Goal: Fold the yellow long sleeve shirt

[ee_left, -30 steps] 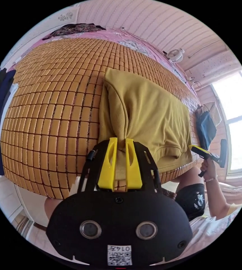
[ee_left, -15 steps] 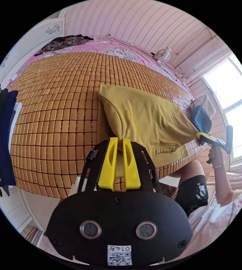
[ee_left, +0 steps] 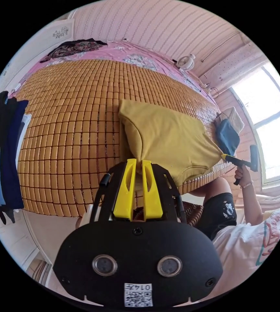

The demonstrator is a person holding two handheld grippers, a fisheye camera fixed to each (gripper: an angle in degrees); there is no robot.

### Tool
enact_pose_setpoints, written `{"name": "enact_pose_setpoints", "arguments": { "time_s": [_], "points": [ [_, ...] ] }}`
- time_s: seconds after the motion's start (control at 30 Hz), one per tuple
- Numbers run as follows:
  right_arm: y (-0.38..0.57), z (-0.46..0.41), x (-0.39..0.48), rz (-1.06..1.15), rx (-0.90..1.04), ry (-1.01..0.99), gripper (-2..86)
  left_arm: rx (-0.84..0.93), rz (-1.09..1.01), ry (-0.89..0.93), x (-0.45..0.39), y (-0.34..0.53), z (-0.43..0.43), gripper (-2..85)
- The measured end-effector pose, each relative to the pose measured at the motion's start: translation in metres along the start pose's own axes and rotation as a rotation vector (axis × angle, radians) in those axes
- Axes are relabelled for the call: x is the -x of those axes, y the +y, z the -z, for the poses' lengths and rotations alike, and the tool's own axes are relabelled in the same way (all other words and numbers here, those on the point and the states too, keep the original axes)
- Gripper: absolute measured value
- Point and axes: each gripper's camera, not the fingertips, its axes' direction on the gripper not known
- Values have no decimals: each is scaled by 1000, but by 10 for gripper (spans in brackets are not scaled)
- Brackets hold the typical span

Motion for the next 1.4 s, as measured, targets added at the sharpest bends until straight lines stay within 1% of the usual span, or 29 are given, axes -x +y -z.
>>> {"name": "enact_pose_setpoints", "arguments": {
  "time_s": [0.03, 0.1, 0.17, 0.23, 0.33, 0.47, 0.53, 0.6, 0.67, 0.7, 0.73, 0.77, 0.8, 0.87, 0.93, 0.97, 1.03, 1.1, 1.13, 1.2, 1.23, 1.3, 1.33, 1.4],
  "points": [
    [0, -19, -5, -19, 57, 24, 16, 34, 45, -11, 6, 1, -18, 38],
    [2, -45, -10, -43, 107, 77, 17, 47, 111, -11, 12, 1, -39, 39],
    [4, -63, -10, -61, 121, 126, 18, -5, 129, 3, 14, 2, -50, 41],
    [5, -74, -3, -52, 110, 159, 20, -7, 146, 2, 14, 0, -51, 42],
    [1, -74, 3, -43, 107, 181, 25, 20, 115, -12, 12, -2, -58, 48],
    [-4, -77, -5, -78, 105, 125, 37, 55, 165, 74, 21, -4, -63, 64],
    [-7, -75, -12, -105, 114, 70, 42, 51, 157, 64, 20, 1, -60, 72],
    [-8, -70, -10, -100, 122, 83, 41, 42, 134, 15, 13, 9, -56, 74],
    [-9, -59, -2, -93, 104, 144, 26, -4, 57, -45, -8, 23, -52, 63],
    [-12, -47, 8, -95, 48, 219, 16, -21, 30, -51, -16, 26, -52, 59],
    [-18, -37, 23, -51, -28, 245, 9, -65, -9, -48, -33, 31, -53, 49],
    [-23, -34, 32, -11, -60, 235, 7, -107, -54, -2, -50, 33, -58, 37],
    [-37, -35, 50, 76, -92, 192, 3, -120, -77, 32, -59, 33, -62, 31],
    [-69, -53, 78, 204, -48, 145, -1, -135, -165, 150, -94, 30, -88, 3],
    [-116, -88, 119, 377, 19, 176, -5, -95, -230, 188, -119, 25, -111, -5],
    [-127, -98, 130, 420, 33, 201, -6, -72, -269, 180, -133, 23, -126, -7],
    [-168, -137, 164, 572, 129, 284, -9, -25, -309, 137, -148, 22, -149, -9],
    [-193, -163, 178, 629, 171, 362, -9, 58, -347, 80, -157, 23, -172, -9],
    [-206, -184, 182, 648, 230, 425, -9, 48, -387, 79, -159, 27, -179, -10],
    [-216, -216, 182, 686, 343, 475, -9, 9, -431, 74, -160, 34, -182, -10],
    [-220, -217, 186, 720, 338, 484, -10, -6, -452, 74, -160, 38, -185, -10],
    [-232, -216, 195, 752, 421, 496, -10, -13, -468, 68, -162, 41, -188, -10],
    [-239, -207, 202, 785, 411, 502, -10, -17, -469, 65, -163, 43, -191, -10],
    [-251, -200, 206, 780, 372, 513, -10, -32, -474, 58, -165, 46, -195, -10]
  ]
}}
